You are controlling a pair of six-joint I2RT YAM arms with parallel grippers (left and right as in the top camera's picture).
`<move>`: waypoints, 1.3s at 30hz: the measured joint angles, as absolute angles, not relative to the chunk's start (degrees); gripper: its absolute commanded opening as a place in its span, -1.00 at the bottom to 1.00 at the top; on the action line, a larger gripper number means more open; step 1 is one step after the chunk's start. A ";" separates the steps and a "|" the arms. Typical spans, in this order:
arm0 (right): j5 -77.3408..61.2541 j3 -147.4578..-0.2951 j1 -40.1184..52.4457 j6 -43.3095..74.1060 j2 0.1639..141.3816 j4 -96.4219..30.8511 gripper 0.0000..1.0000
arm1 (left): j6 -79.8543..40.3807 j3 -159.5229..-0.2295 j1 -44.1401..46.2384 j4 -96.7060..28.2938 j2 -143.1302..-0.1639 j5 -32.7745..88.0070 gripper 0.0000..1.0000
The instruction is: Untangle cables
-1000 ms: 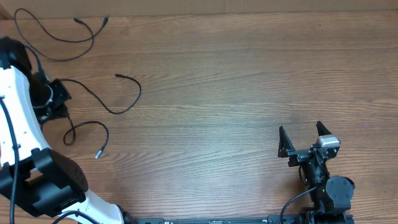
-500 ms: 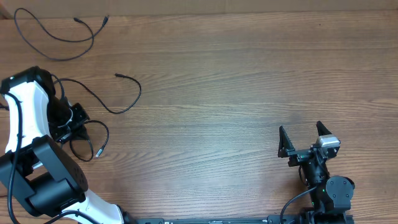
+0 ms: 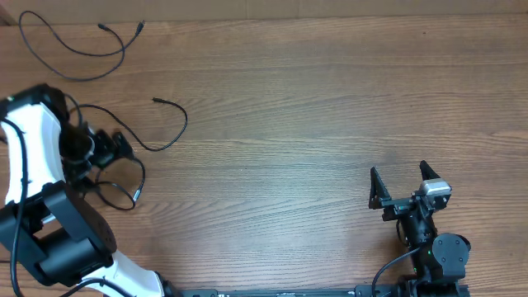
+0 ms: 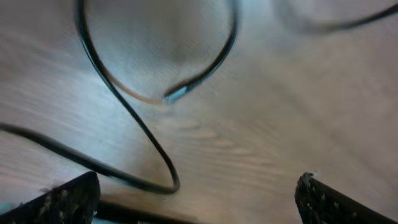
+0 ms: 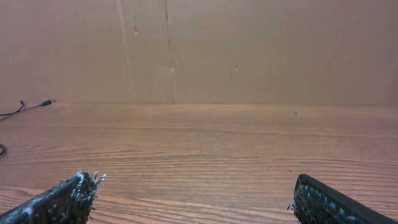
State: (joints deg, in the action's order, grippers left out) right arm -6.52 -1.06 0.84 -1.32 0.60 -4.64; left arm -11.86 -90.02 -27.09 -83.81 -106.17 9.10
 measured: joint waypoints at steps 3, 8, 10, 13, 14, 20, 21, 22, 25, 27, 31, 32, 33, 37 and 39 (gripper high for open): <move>-6.55 -1.06 0.84 -1.30 0.58 -4.69 1.00 | -12.99 -100.79 -27.16 -85.60 -106.21 9.32 0.99; -6.55 -1.06 0.84 -1.30 0.58 -4.67 1.00 | -16.60 -111.35 -28.01 -86.21 -106.13 7.66 0.99; -6.55 -1.06 0.84 -1.28 0.58 -4.67 1.00 | -17.82 -112.03 -28.29 -86.83 -106.13 5.34 0.99; -6.57 -1.06 0.84 -1.32 0.58 -4.67 1.00 | -21.21 -111.02 -28.62 -87.59 -106.13 -0.95 0.99; -6.57 -1.06 0.84 -1.32 0.58 -4.64 1.00 | -22.48 -110.32 -28.71 -87.66 -106.13 -3.40 0.99; -6.55 -1.06 0.84 -1.32 0.58 -4.69 1.00 | -30.50 -104.05 -32.42 -87.46 -106.15 -13.89 0.99; -6.55 -1.06 0.84 -1.32 0.58 -4.67 1.00 | -31.59 -103.35 -33.43 -87.50 -106.15 -14.79 1.00; -6.55 -1.06 0.84 -1.32 0.58 -4.64 1.00 | -33.23 -102.19 -35.53 -87.48 -106.15 -16.14 0.99; -6.57 -1.06 0.84 -1.34 0.58 -4.69 1.00 | -36.12 -99.72 -41.54 -86.15 -106.13 -17.39 1.00; -6.55 -1.06 0.84 -1.30 0.58 -4.69 1.00 | -37.32 -97.62 -46.35 -84.53 -106.15 -17.21 1.00; -6.55 -1.06 0.84 -1.32 0.60 -4.71 1.00 | -38.72 -91.64 -55.70 -80.71 -106.13 -12.58 1.00; -6.55 -1.06 0.84 -1.32 0.58 -4.64 1.00 | -39.00 -89.32 -57.12 -79.11 -106.13 -10.04 1.00; -6.55 -1.06 0.84 -1.32 0.58 -4.67 1.00 | -39.09 -87.79 -57.89 -78.32 -106.15 -8.40 1.00; -6.55 -1.06 0.84 -1.34 0.58 -4.69 1.00 | -39.11 -80.58 -58.59 -73.78 -106.15 -1.69 0.98; -6.55 -1.06 0.84 -1.32 0.58 -4.69 1.00 | -39.16 -77.25 -58.13 -71.85 -106.15 0.23 0.97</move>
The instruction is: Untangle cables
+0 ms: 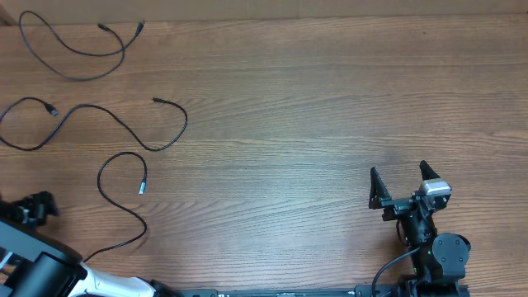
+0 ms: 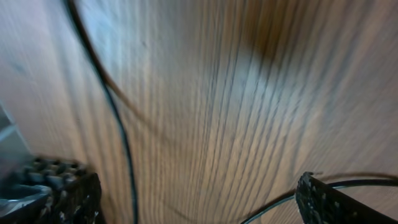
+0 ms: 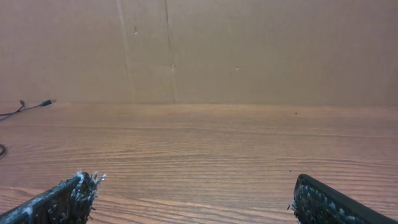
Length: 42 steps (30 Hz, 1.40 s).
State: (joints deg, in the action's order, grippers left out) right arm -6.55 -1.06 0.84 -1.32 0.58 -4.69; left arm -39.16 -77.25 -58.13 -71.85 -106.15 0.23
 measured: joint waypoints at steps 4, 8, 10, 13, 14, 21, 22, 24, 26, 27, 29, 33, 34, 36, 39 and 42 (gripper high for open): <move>-6.57 -1.06 0.84 -1.32 0.58 -4.69 1.00 | -41.08 -71.79 -56.60 -70.76 -106.15 2.39 1.00; -6.55 -1.06 0.84 -1.32 0.58 -4.69 1.00 | -42.98 -68.64 -55.66 -70.65 -106.15 3.36 1.00; -6.55 -1.06 0.84 -1.30 0.58 -4.69 1.00 | -43.42 -67.51 -55.57 -70.67 -106.15 3.49 0.99; -6.57 -1.06 0.84 -1.32 0.58 -4.67 0.99 | -43.77 -66.02 -55.57 -70.78 -106.15 3.20 0.96; -6.55 -1.06 0.84 -1.30 0.58 -4.67 1.00 | -43.81 -65.60 -55.57 -70.94 -106.15 2.76 0.96; -6.55 -1.06 0.84 -1.32 0.58 -4.69 1.00 | -44.58 -64.51 -55.57 -71.18 -106.15 -1.32 0.31; -6.55 -1.06 0.84 -1.30 0.58 -4.69 0.99 | -44.45 -64.51 -55.57 -71.00 -106.15 -1.63 0.29; -6.55 -1.06 0.84 -1.32 0.58 -4.67 1.00 | -44.62 -64.45 -55.57 -70.17 -106.15 -2.00 0.21; -6.55 -1.06 0.84 -1.30 0.58 -4.69 1.00 | -44.58 -64.36 -55.57 -68.90 -106.15 -2.22 -0.03; -6.55 -1.06 0.84 -1.34 0.58 -4.67 0.99 | -44.40 -64.29 -55.57 -67.99 -106.15 -2.28 -0.21; -6.57 -1.06 0.84 -1.32 0.58 -4.69 1.00 | -43.38 -64.20 -55.57 -66.04 -106.15 -2.39 -0.42; -6.55 -1.06 0.84 -1.34 0.58 -4.71 1.00 | -40.84 -64.12 -55.57 -63.57 -106.15 0.27 -0.92; -6.57 -1.06 0.84 -1.30 0.58 -4.67 1.00 | -39.70 -64.10 -55.57 -62.89 -106.15 1.74 -0.92; -6.57 -1.06 0.84 -1.30 0.58 -4.71 1.00 | -37.08 -64.10 -55.57 -61.54 -106.15 5.17 -0.91; -6.52 -1.06 0.84 -1.30 0.58 -4.67 1.00 | -34.57 -64.10 -55.00 -60.07 -106.15 8.71 -0.91; -6.55 -1.06 0.84 -1.32 0.58 -4.69 1.00 | -33.21 -64.14 -53.12 -59.77 -106.15 10.33 -0.92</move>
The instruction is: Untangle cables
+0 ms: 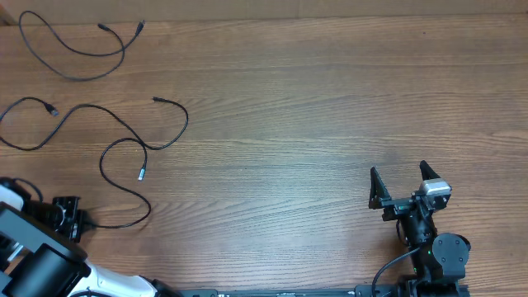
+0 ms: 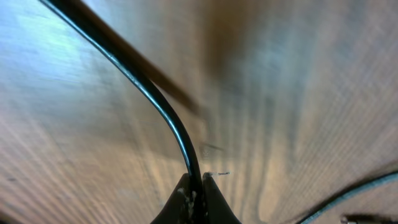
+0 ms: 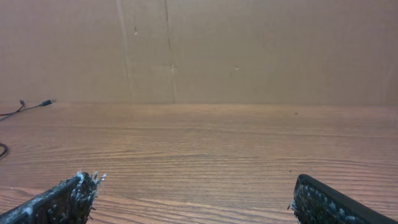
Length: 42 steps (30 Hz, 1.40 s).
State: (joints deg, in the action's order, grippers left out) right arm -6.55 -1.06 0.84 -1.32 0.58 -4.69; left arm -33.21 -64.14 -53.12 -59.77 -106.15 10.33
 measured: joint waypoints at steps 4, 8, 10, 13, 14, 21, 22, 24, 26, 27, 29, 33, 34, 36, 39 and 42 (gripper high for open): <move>-6.55 -1.06 0.84 -1.32 0.58 -4.67 1.00 | -32.53 -66.35 -49.17 -61.28 -106.15 11.31 -0.92; -6.55 -1.06 0.84 -1.30 0.58 -4.69 1.00 | -32.40 -73.06 -44.77 -64.84 -106.15 11.14 -0.91; -6.57 -1.06 0.84 -1.34 0.58 -4.67 1.00 | -32.40 -76.18 -43.03 -66.35 -106.15 10.26 -0.92; -6.57 -1.06 0.84 -1.30 0.58 -4.67 1.00 | -32.38 -80.23 -40.10 -67.94 -106.15 7.22 -0.91; -6.55 -1.06 0.84 -1.32 0.58 -4.69 1.00 | -32.38 -80.95 -38.96 -68.14 -106.15 5.89 -0.92; -6.55 -1.06 0.84 -1.32 0.58 -4.69 1.00 | -31.86 -81.34 -31.83 -68.36 -106.15 -2.22 -0.91; -6.57 -1.06 0.84 -1.32 0.58 -4.71 0.99 | -31.51 -81.34 -30.92 -68.36 -106.15 -3.44 -0.92; -6.52 -1.06 0.84 -1.32 0.58 -4.69 1.00 | -31.22 -81.34 -28.75 -68.40 -106.15 -6.17 -0.91; -6.55 -1.06 0.84 -1.32 0.58 -4.67 1.00 | -31.07 -81.30 -26.92 -68.49 -106.15 -8.27 -0.91; -6.55 -1.06 0.84 -1.32 0.58 -4.69 1.00 | -31.07 -81.25 -26.11 -68.60 -106.15 -9.19 -0.92; -6.55 -1.06 0.84 -1.32 0.58 -4.69 1.00 | -31.05 -81.01 -24.71 -68.58 -106.15 -10.28 -0.92; -6.57 -1.06 0.84 -1.32 0.58 -4.71 0.99 | -31.05 -79.92 -23.22 -68.58 -106.15 -11.57 -0.92; -6.57 -1.06 0.84 -1.32 0.58 -4.67 1.00 | -31.05 -79.57 -23.20 -68.55 -106.15 -11.79 -0.92; -6.55 -1.06 0.84 -1.32 0.58 -4.71 1.00 | -31.05 -78.81 -22.90 -68.60 -106.15 -12.08 -0.92; -6.55 -1.06 0.84 -1.30 0.58 -4.69 1.00 | -31.05 -78.17 -22.85 -69.01 -106.15 -12.29 -0.87; -6.55 -1.06 0.84 -1.32 0.58 -4.69 1.00 | -30.87 -78.13 -22.85 -70.13 -106.15 -12.34 -0.78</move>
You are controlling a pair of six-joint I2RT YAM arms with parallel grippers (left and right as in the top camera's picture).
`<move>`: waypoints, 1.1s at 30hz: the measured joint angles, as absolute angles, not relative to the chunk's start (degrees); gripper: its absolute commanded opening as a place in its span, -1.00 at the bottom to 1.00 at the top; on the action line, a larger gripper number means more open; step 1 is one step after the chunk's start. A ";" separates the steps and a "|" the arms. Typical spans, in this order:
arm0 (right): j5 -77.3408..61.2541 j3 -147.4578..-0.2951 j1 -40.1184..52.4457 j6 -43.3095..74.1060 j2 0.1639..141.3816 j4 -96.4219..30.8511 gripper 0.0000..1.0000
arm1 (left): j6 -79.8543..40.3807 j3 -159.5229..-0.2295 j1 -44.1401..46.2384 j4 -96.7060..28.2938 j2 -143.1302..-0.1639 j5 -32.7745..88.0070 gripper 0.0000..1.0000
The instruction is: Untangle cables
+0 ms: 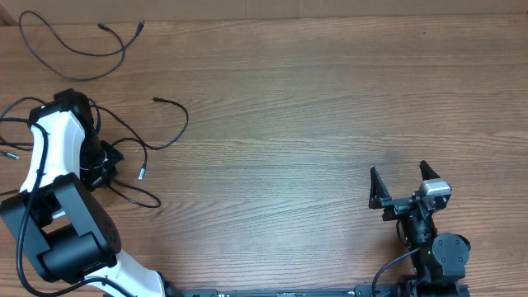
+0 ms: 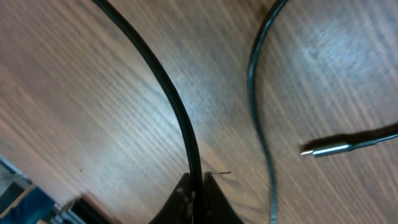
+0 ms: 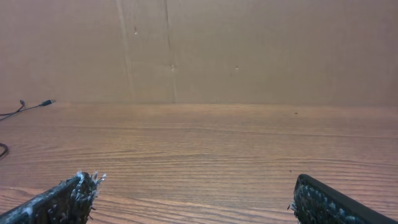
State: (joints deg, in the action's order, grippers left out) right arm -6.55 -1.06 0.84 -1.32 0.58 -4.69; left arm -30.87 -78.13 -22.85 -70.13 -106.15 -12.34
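Observation:
Three thin black cables lie on the wooden table at the left. One cable (image 1: 78, 49) curls at the far back left, apart from the others. A second cable (image 1: 169, 132) runs from a plug near the middle left. My left gripper (image 1: 99, 165) is shut on the third black cable (image 2: 168, 99), which loops round it on the table (image 1: 313, 107); a metal plug tip (image 2: 326, 149) shows beside it in the left wrist view. My right gripper (image 1: 404, 188) stands open at the front right, holding nothing.
A cardboard wall (image 3: 199, 50) stands along the table's far edge. A loose plug end (image 1: 8, 153) lies at the left edge. The white left arm (image 1: 49, 148) covers part of the cables.
My left gripper, shut on the cable, has moved from the front left corner up and right to the middle left. The cable's loop has come with it. The right arm is unmoved.
My left gripper was open over the tangled cables at the middle left. Then it was open near the front left edge with the cables spread out. Then it was shut on a cable end there, and now it holds that cable farther back.

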 measured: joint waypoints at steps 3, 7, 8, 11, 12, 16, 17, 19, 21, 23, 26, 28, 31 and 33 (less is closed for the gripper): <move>-6.57 -1.06 0.84 -1.32 0.58 -4.69 1.00 | -30.74 -78.13 -22.85 -71.70 -106.15 -12.49 -0.45; -6.57 -1.06 0.84 -1.30 0.58 -4.69 1.00 | -30.02 -78.72 -22.85 -73.95 -106.15 -12.67 -0.13; -6.55 -1.06 0.84 -1.32 0.58 -4.64 0.99 | -30.06 -79.48 -22.85 -74.56 -106.15 -12.69 0.00; -6.55 -1.06 0.84 -1.30 0.58 -4.71 1.00 | -29.89 -83.24 -22.85 -76.20 -106.15 -12.67 0.06; -6.57 -1.06 0.84 -1.32 0.58 -4.69 1.00 | -29.82 -84.64 -22.85 -76.62 -106.15 -12.69 0.11; -6.55 -1.06 0.84 -1.34 0.58 -4.69 1.00 | -30.02 -89.17 -22.85 -78.06 -106.15 -12.58 0.37; -6.55 -1.06 0.84 -1.32 0.58 -4.71 1.00 | -30.00 -89.56 -22.85 -78.06 -106.15 -12.47 0.47; -6.57 -1.06 0.84 -1.32 0.58 -4.69 1.00 | -29.98 -89.73 -22.85 -78.22 -106.15 -12.38 0.74; -6.55 -1.06 0.84 -1.34 0.58 -4.69 1.00 | -30.17 -89.73 -22.85 -78.54 -106.15 -12.23 0.74; -6.55 -1.06 0.84 -1.30 0.58 -4.73 1.00 | -30.02 -89.73 -22.85 -78.54 -106.15 -12.23 0.70; -6.55 -1.06 0.84 -1.32 0.58 -4.71 1.00 | -30.02 -89.73 -22.85 -77.60 -106.15 -12.25 0.69; -6.57 -1.06 0.84 -1.32 0.58 -4.69 1.00 | -30.04 -89.73 -22.85 -76.16 -106.15 -12.25 0.68; -6.55 -1.06 0.84 -1.32 0.58 -4.67 1.00 | -30.02 -89.73 -22.85 -72.90 -106.15 -12.43 0.71; -6.57 -1.06 0.84 -1.28 0.58 -4.69 1.00 | -30.00 -89.73 -22.85 -70.37 -106.15 -13.58 0.75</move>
